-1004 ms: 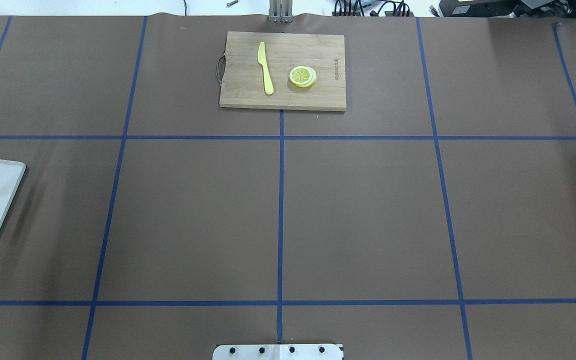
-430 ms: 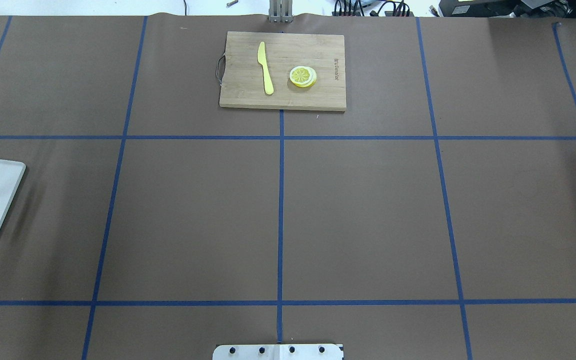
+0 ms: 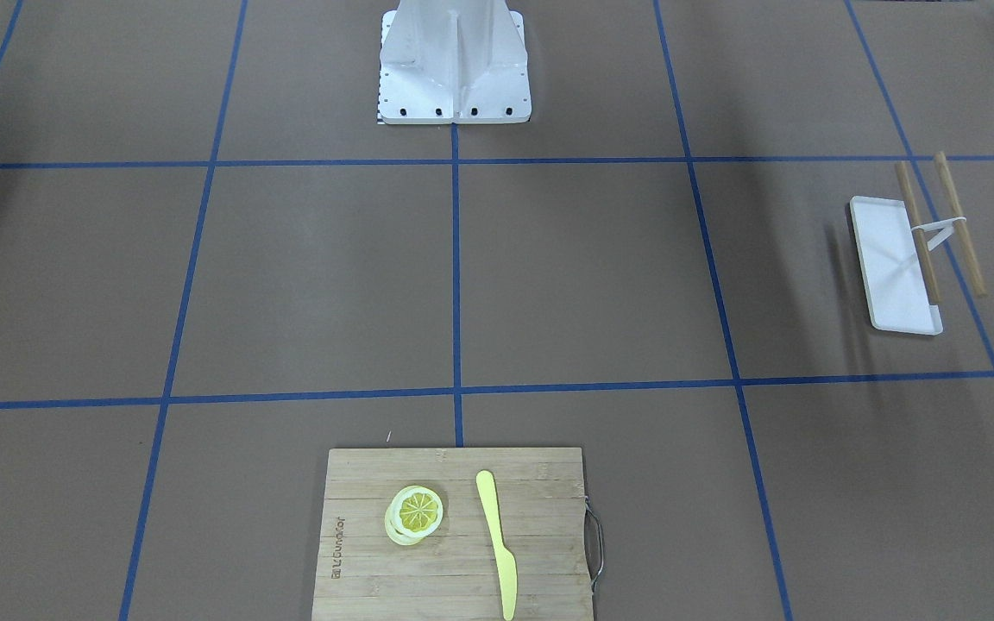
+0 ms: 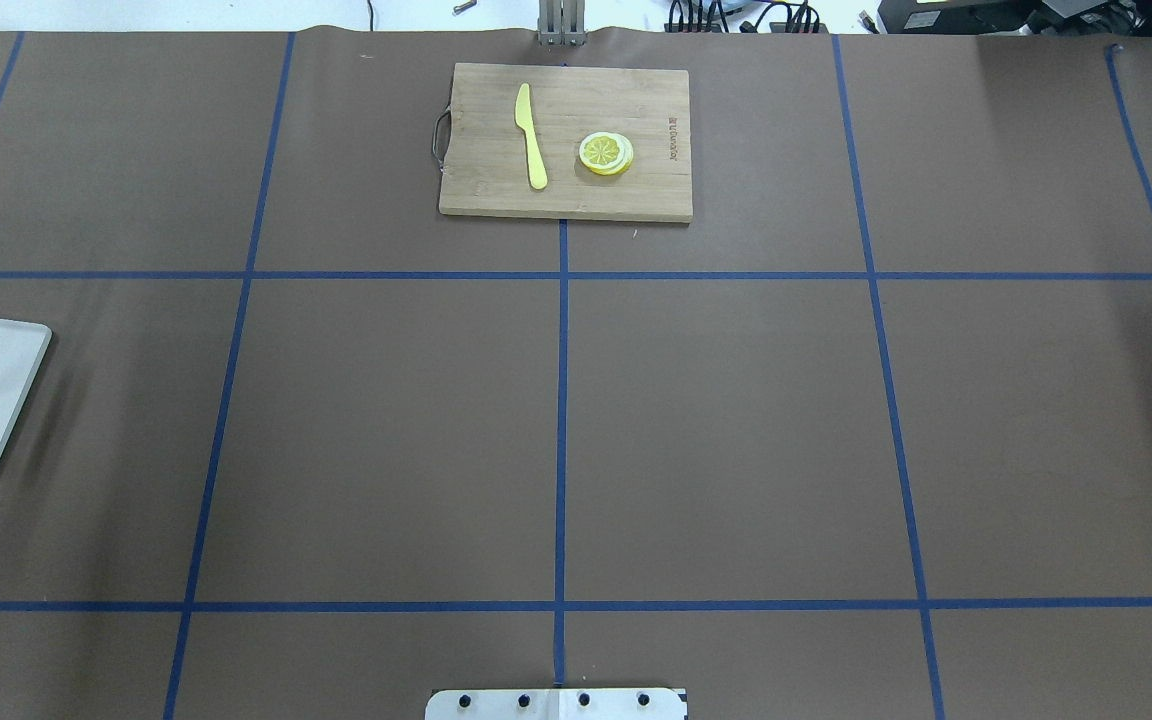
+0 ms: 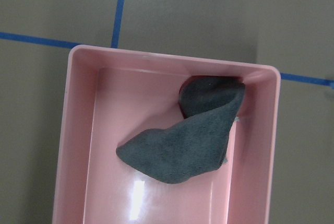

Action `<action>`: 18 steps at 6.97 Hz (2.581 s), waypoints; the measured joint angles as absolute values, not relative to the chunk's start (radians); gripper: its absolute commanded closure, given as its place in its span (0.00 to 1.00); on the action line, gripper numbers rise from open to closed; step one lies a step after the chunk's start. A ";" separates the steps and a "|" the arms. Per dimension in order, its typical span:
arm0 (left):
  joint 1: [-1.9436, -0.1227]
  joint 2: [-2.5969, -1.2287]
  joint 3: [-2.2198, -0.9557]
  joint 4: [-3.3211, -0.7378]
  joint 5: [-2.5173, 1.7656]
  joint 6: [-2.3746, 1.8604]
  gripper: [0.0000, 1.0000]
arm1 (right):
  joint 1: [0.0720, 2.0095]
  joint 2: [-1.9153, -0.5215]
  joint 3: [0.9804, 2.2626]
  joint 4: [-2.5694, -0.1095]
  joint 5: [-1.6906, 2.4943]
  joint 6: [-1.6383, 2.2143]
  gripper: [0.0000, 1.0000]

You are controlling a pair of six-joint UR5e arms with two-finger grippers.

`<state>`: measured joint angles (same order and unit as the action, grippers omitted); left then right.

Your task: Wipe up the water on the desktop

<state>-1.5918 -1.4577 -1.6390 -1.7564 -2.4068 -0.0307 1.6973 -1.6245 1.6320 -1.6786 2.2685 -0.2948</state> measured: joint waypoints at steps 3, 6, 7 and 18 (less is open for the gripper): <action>-1.592 -1.450 -1.638 -1.756 -2.407 -0.029 0.01 | 1.635 -1.646 1.614 -1.670 2.326 -0.263 0.00; -1.592 -1.448 -1.635 -1.753 -2.406 -0.029 0.01 | 1.628 -1.650 1.671 -1.668 2.276 -0.195 0.00; -1.592 -1.447 -1.634 -1.753 -2.405 -0.029 0.01 | 1.628 -1.649 1.682 -1.668 2.260 -0.193 0.00; -1.591 -1.443 -1.634 -1.753 -2.400 -0.028 0.01 | 1.635 -1.661 1.706 -1.618 2.262 -0.196 0.00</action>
